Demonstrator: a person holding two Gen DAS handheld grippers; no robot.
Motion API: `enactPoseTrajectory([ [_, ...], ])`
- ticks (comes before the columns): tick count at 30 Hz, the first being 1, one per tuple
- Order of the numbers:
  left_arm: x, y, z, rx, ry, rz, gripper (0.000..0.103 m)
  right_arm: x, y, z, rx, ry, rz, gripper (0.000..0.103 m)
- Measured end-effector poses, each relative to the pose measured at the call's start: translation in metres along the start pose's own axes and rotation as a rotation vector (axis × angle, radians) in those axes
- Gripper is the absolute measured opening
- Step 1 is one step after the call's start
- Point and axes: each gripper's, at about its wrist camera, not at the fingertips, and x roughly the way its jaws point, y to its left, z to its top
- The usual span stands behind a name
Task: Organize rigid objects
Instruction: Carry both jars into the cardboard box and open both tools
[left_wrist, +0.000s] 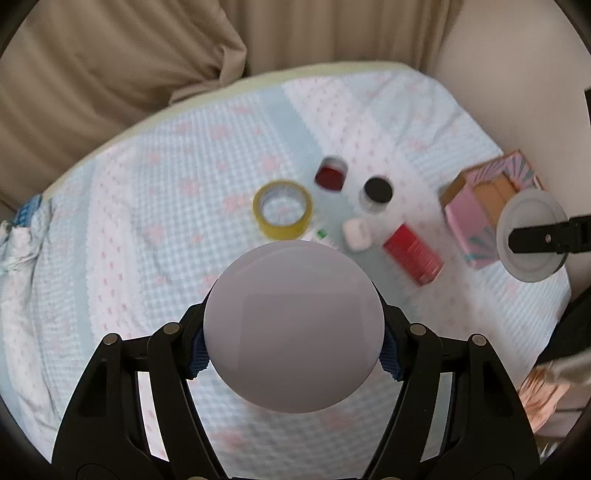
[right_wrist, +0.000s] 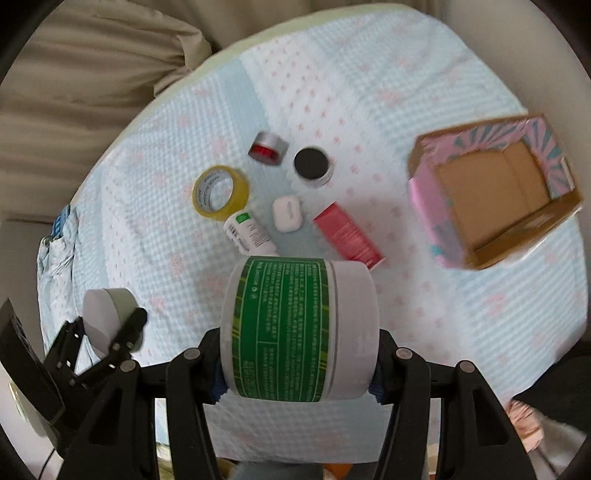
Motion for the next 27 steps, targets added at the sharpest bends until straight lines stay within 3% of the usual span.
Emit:
enactPoseTrajectory([
  [6,-0.025,-0.065,0.023,-0.100,-0.039,0.054,0.068,-0.041,-0.055,0.013,-0.091,-0.026,0.012,0.053],
  [14,-0.005,-0.184,0.049,-0.214,-0.014,0.049,0.068,-0.065,-0.164,0.056,-0.195,-0.018,0.024,0.052],
  [22,0.039,-0.302,0.079,-0.152,0.057,0.000,0.068,-0.062,-0.267,0.103,-0.202,-0.005,-0.039,0.052],
  [27,0.080,-0.349,0.100,-0.109,0.107,-0.027,0.068,-0.050,-0.318,0.123,-0.173,0.014,-0.063,0.052],
])
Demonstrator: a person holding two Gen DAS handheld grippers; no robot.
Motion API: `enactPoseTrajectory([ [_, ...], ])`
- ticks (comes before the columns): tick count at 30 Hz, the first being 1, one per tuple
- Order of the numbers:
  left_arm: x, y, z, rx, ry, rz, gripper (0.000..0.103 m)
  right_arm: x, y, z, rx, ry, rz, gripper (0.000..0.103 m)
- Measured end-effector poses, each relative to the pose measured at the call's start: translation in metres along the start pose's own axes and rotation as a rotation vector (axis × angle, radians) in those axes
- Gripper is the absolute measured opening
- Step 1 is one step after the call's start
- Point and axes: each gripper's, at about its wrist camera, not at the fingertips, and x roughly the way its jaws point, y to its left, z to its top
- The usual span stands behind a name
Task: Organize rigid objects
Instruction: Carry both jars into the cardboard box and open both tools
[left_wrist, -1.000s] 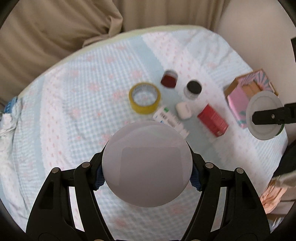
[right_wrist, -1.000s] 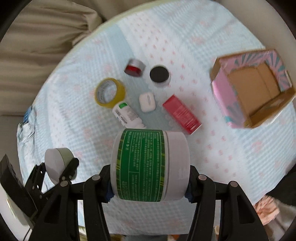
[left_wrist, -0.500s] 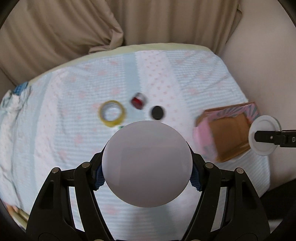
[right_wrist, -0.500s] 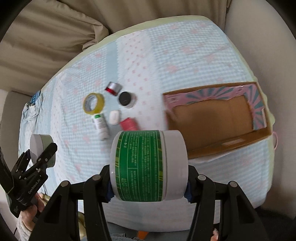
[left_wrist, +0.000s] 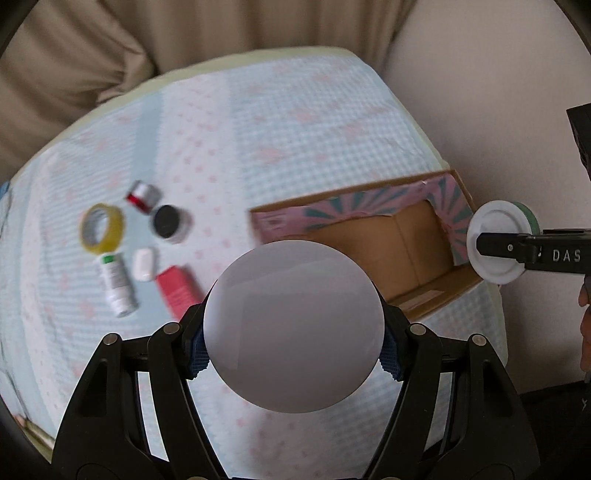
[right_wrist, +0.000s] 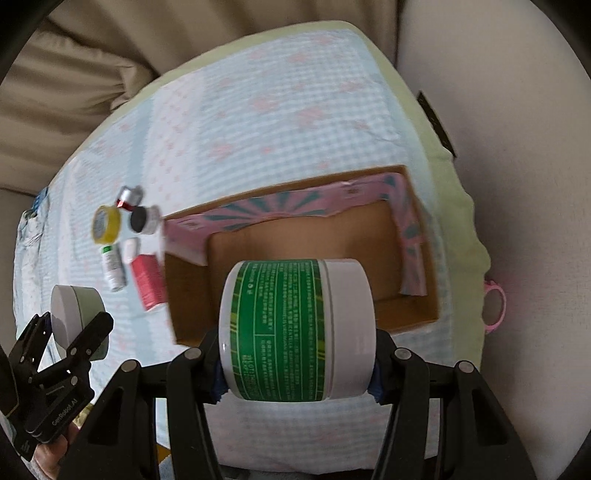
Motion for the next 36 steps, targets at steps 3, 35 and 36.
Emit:
enactPoseTrajectory([
  [3,0.034,-0.021,0.012,0.000,0.043,-0.018,0.068,0.016,-0.022,0.007,-0.006,0.016,-0.018,0.052],
  [35,0.182,-0.038,0.059,0.024,0.231,0.001,0.103,0.144,-0.033,0.042,-0.248,0.162,-0.035,0.081],
  [36,0.180,-0.036,0.059,0.021,0.230,-0.006,0.103,0.140,-0.030,0.039,-0.262,0.148,0.006,0.103],
])
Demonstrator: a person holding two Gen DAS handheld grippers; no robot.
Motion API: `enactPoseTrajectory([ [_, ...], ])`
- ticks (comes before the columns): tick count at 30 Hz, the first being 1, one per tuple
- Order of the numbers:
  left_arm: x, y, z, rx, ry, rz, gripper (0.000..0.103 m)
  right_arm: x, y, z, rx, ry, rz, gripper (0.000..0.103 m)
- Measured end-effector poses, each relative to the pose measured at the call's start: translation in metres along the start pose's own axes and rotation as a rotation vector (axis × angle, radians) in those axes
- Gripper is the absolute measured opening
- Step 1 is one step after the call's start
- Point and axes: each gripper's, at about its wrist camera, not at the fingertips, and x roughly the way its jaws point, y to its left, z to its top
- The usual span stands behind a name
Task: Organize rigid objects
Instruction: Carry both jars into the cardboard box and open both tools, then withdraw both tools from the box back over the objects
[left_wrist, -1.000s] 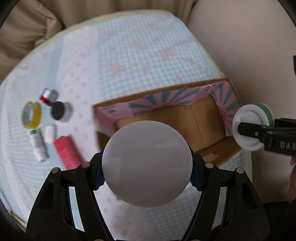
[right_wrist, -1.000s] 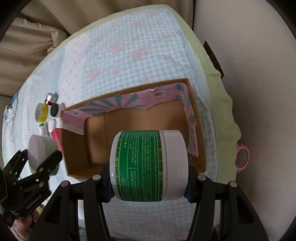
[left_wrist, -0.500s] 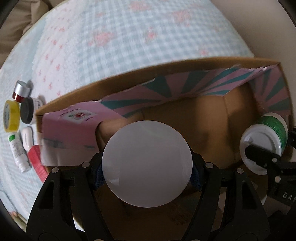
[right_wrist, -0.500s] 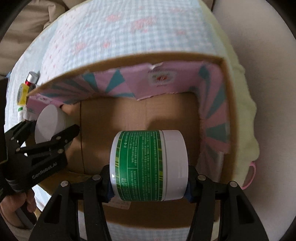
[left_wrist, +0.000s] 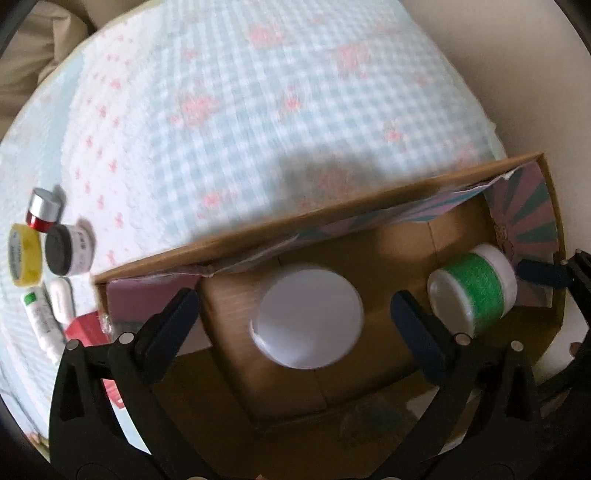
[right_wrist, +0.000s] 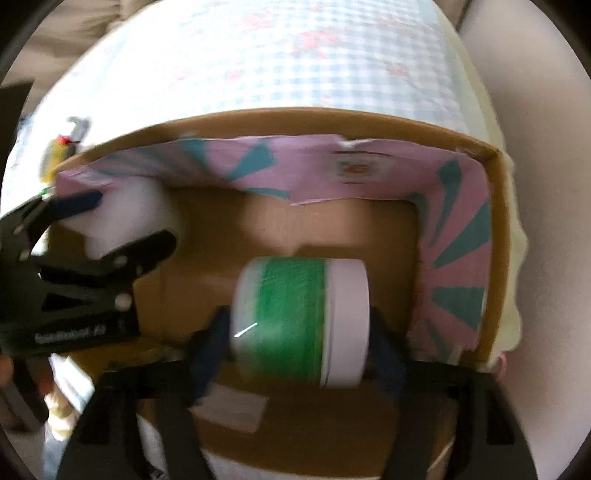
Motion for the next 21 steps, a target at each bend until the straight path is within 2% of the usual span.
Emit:
enactPoseTrajectory([
  [3,-0.007,0.012,0.004,-0.019,0.002,-0.008,0.103,-0.011,0.007,-0.010,-0.037,-0.066,-0.002,0.103],
  [7,-0.020,0.010,-0.003,-0.046,-0.013,0.001,0.103,-0.012,0.009,-0.019,-0.032,-0.055,-0.028,0.103],
  [11,-0.034,0.017,-0.009,-0.045,-0.033,0.015,0.103,-0.017,0.000,-0.026,0.038,-0.063,0.003,0.103],
  [18,-0.066,0.024,-0.027,-0.054,-0.072,0.021,0.103,-0.044,-0.007,-0.039,0.074,-0.071,-0.007,0.103],
  [21,-0.085,0.025,-0.037,-0.055,-0.096,0.022,0.103,-0.053,0.000,-0.038,0.076,-0.084,-0.036,0.103],
])
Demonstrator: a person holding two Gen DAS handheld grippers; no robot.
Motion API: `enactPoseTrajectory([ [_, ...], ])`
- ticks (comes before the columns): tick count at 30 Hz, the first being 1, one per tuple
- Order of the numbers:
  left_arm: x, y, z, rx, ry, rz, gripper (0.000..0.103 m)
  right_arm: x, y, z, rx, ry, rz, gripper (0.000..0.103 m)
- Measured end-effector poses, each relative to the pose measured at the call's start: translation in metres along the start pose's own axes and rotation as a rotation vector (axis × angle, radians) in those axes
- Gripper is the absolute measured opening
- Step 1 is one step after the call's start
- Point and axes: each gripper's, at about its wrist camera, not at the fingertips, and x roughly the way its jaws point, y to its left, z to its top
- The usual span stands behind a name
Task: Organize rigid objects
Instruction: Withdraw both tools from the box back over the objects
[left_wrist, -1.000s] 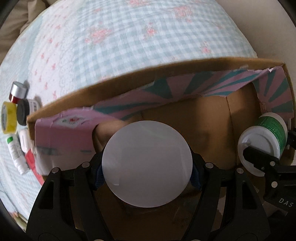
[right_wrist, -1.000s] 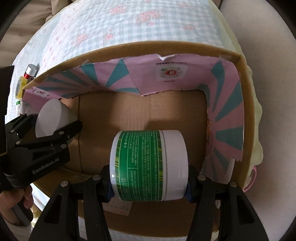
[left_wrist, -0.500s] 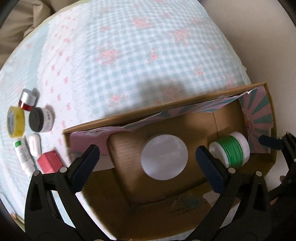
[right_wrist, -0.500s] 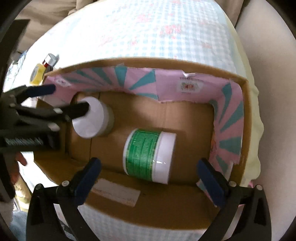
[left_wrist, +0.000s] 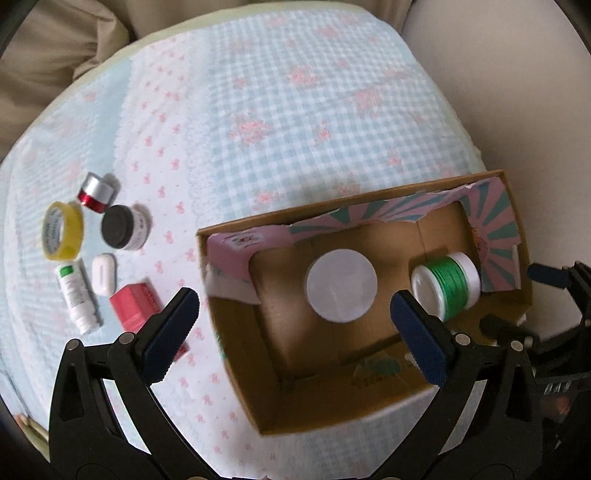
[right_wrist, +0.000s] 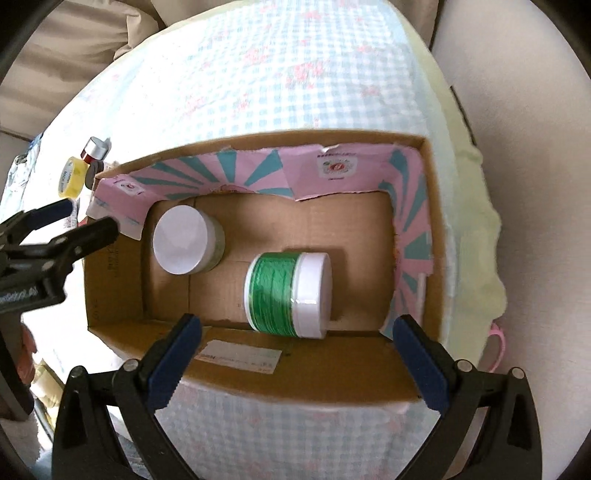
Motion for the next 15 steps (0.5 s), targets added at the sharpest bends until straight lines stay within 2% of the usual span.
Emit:
enactPoseTrajectory([
  [7,-0.063,0.014,-0.032,-0.011,-0.078,0.030,0.103,-0.052,0.017,-0.005,0.070,-0.103,0.002,0.103],
  [10,-0.084,0.029,-0.050,-0.041,-0.099,0.030,0.103,-0.075,0.030,-0.015,0.067,-0.150,-0.044,0.103],
  [15,-0.126,0.069,-0.085,-0.117,-0.138,0.058,0.103,-0.107,0.062,-0.033,0.047,-0.227,-0.042,0.103],
])
